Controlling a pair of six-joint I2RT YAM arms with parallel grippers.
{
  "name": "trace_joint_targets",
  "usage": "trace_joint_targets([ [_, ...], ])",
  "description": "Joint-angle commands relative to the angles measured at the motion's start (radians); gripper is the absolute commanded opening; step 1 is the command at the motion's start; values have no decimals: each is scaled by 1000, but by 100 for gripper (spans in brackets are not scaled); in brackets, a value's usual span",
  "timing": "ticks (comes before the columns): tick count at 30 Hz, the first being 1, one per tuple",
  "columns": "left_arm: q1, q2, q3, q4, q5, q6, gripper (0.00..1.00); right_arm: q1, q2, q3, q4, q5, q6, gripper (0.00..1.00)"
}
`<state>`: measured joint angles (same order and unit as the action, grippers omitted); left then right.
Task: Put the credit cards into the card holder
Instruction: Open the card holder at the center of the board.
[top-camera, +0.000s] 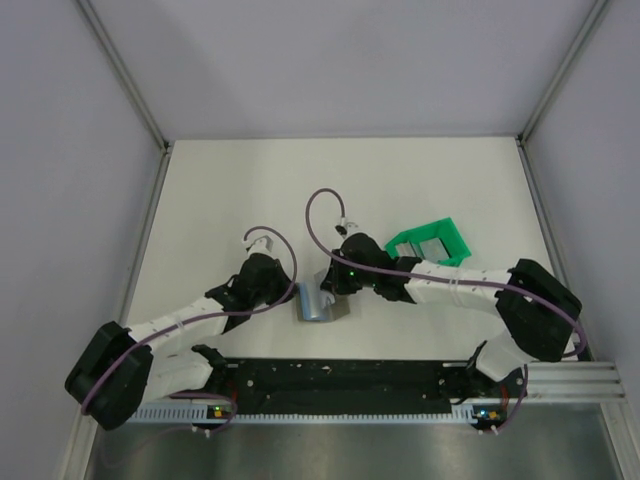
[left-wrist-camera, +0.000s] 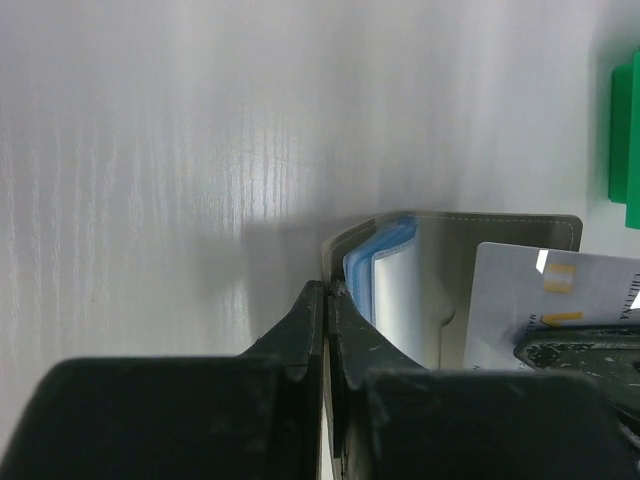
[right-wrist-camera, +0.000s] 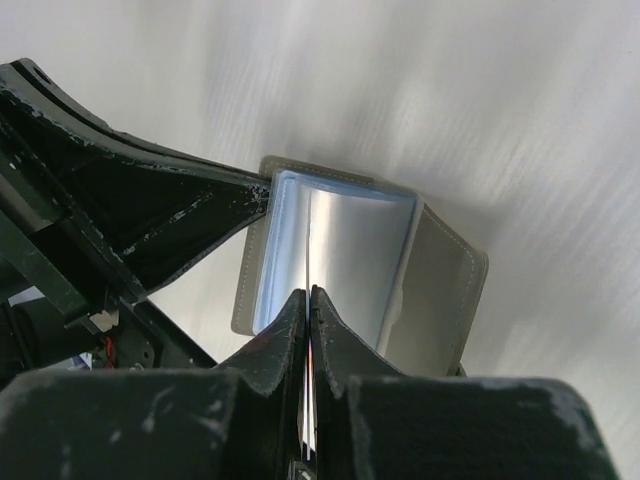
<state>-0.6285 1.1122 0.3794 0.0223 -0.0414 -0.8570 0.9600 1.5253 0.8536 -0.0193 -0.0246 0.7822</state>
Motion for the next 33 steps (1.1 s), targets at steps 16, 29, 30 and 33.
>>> trace_joint_targets([
  [16,0,-46,12,2,9,7,0,82,145,107,96,89,40,0],
  [29,-2,-89,18,-7,23,-4,0,169,162,216,-139,333,-1,0],
  [30,-2,-94,18,-13,23,-4,0,169,159,222,-157,347,-7,0],
  [33,-4,-104,21,-18,23,-4,0,172,154,243,-223,377,-29,0],
])
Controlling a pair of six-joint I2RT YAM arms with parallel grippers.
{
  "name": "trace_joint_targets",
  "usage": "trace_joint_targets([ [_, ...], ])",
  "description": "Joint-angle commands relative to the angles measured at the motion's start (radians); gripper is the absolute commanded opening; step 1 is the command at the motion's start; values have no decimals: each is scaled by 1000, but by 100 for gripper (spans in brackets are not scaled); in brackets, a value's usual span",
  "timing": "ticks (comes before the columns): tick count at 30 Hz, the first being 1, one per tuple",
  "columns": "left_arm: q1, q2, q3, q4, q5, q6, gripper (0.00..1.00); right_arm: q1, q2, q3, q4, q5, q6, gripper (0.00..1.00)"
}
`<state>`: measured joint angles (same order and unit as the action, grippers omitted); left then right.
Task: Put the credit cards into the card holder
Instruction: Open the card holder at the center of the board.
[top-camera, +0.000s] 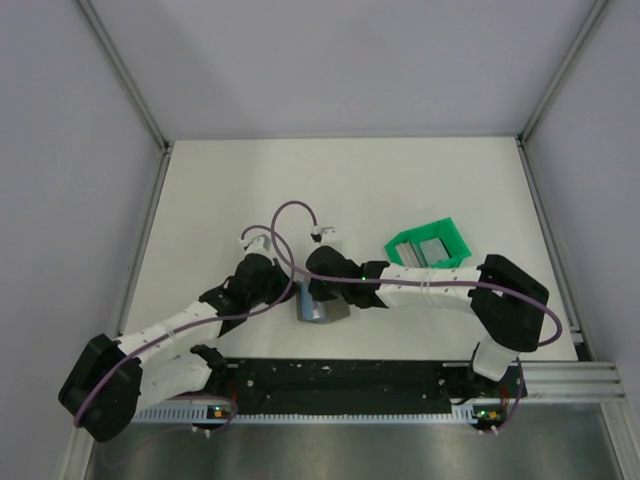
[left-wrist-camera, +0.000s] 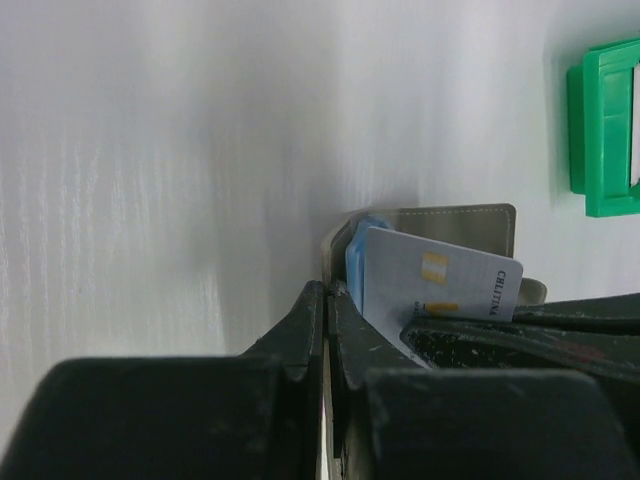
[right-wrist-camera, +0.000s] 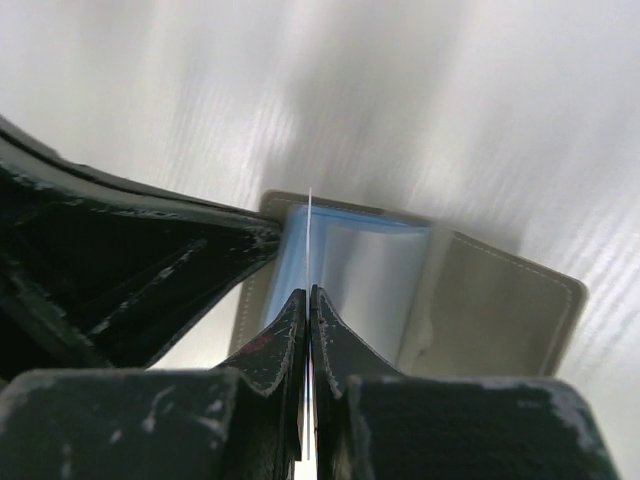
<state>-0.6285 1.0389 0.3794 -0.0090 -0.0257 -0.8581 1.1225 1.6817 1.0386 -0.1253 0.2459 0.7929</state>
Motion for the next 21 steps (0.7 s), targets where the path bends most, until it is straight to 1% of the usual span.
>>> trace_joint_targets([
  [1,0,-34,21,14,9,-2,0,13,-5,63,-134,119,-43,0],
  [5,-2,-37,27,18,20,-7,0,17,-5,61,-157,118,-50,0],
  [11,-2,-46,33,23,21,-9,0,23,-25,72,-218,180,-63,0],
  [12,-2,-48,35,23,52,-9,0,23,-28,75,-229,193,-69,0],
  [21,-4,-63,55,27,84,-18,0,22,-89,75,-286,257,-107,0],
])
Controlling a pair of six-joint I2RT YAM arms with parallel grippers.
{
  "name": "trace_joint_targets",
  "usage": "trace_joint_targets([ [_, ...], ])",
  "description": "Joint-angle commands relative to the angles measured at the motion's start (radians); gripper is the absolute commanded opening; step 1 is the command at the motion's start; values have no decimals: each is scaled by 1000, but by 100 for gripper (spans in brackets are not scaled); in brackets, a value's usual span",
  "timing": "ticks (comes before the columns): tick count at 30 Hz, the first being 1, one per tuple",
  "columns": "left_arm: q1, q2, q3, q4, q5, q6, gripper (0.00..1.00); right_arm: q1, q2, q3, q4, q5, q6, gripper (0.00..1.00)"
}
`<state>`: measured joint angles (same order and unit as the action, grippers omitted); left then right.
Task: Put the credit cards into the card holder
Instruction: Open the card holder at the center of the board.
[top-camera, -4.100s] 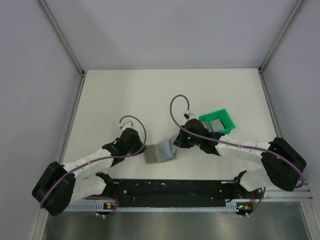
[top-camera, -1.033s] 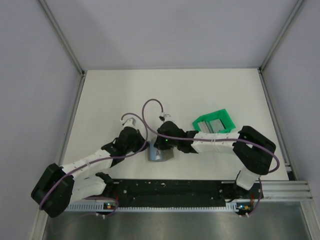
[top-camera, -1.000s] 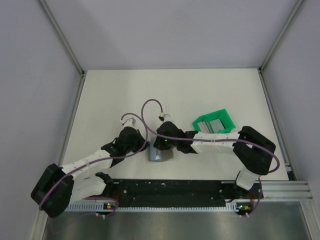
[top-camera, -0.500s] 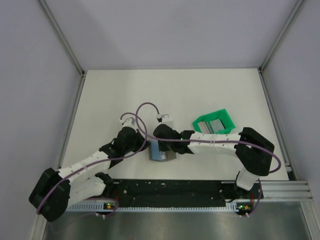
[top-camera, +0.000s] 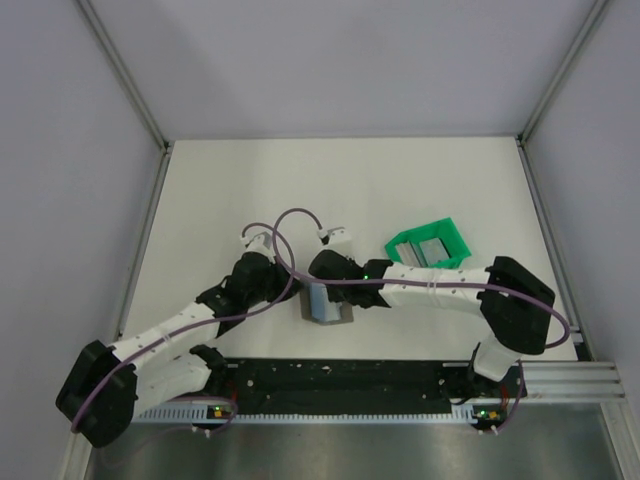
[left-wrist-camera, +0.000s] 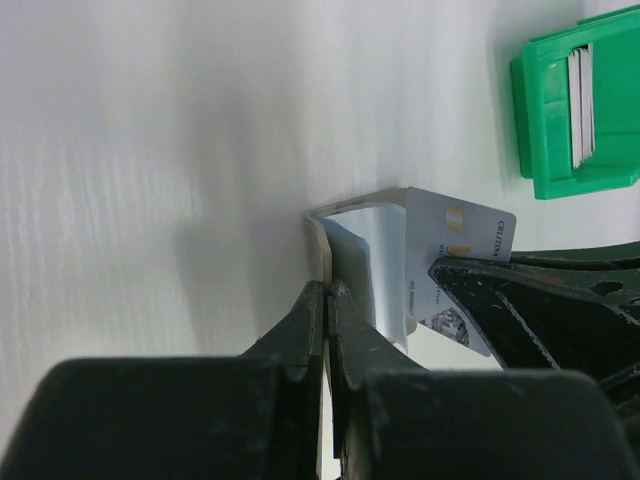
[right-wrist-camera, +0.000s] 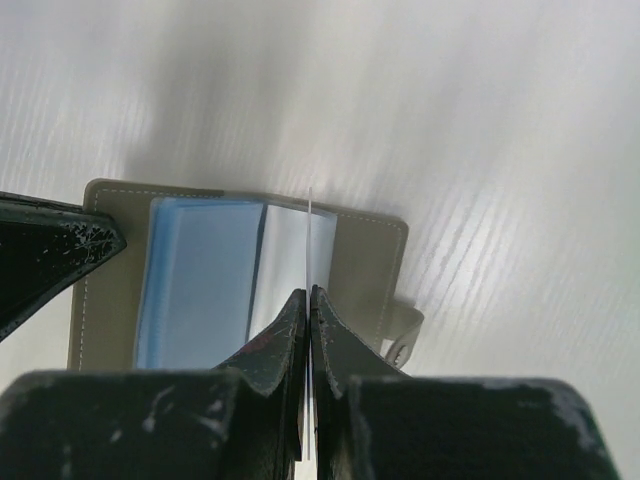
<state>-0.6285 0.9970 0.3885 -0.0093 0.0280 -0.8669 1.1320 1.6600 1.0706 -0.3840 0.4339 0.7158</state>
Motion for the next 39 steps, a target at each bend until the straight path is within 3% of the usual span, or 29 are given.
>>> trace_joint_targets([
  [1,-2,-20,46,32,33,-11,0,11,-65,40,-30,71,-32,0],
  [27,-5,-20,9,65,39,-29,0,12,44,158,-32,-214,3,0],
  [39,-5,-44,0,66,36,-43,0,15,55,184,-21,-161,92,0],
])
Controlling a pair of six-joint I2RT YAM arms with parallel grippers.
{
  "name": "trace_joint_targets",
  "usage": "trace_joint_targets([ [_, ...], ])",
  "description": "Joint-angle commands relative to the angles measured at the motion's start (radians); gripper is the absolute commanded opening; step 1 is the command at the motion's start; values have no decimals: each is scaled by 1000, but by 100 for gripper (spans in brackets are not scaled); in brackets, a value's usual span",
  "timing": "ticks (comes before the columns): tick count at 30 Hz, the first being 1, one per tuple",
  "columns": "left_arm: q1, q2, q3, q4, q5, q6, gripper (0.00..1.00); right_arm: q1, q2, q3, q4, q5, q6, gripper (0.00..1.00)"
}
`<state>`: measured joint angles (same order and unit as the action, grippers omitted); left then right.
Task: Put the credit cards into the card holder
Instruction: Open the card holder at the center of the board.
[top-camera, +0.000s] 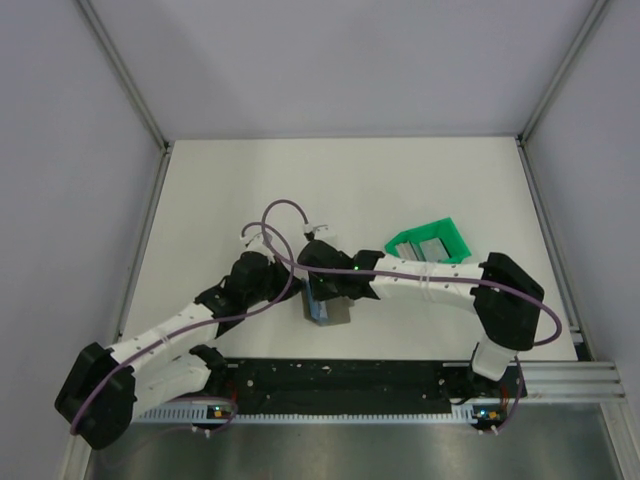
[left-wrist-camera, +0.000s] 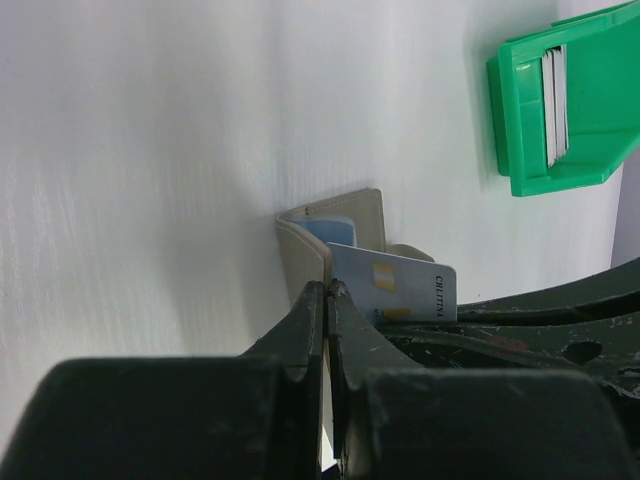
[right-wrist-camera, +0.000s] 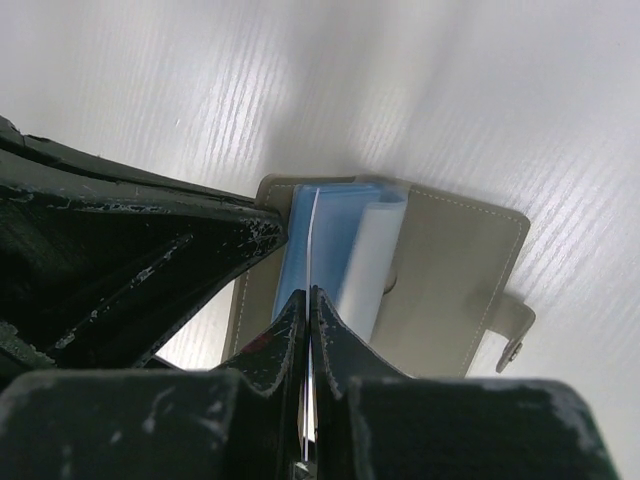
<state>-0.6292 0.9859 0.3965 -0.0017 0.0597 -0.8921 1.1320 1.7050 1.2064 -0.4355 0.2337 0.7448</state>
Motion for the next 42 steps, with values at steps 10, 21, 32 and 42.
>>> trace_joint_targets([
  [10,-4,-44,-28,62,-9,-30,0,34,35,22,17,151,140,0],
  [21,-4,-21,-117,34,-129,-8,2,34,48,7,55,84,91,0],
  [32,-1,19,-114,6,-179,18,8,-61,-31,-157,104,52,56,0],
  [42,-1,106,-79,38,-159,64,2,-117,-91,-315,334,-154,11,0],
])
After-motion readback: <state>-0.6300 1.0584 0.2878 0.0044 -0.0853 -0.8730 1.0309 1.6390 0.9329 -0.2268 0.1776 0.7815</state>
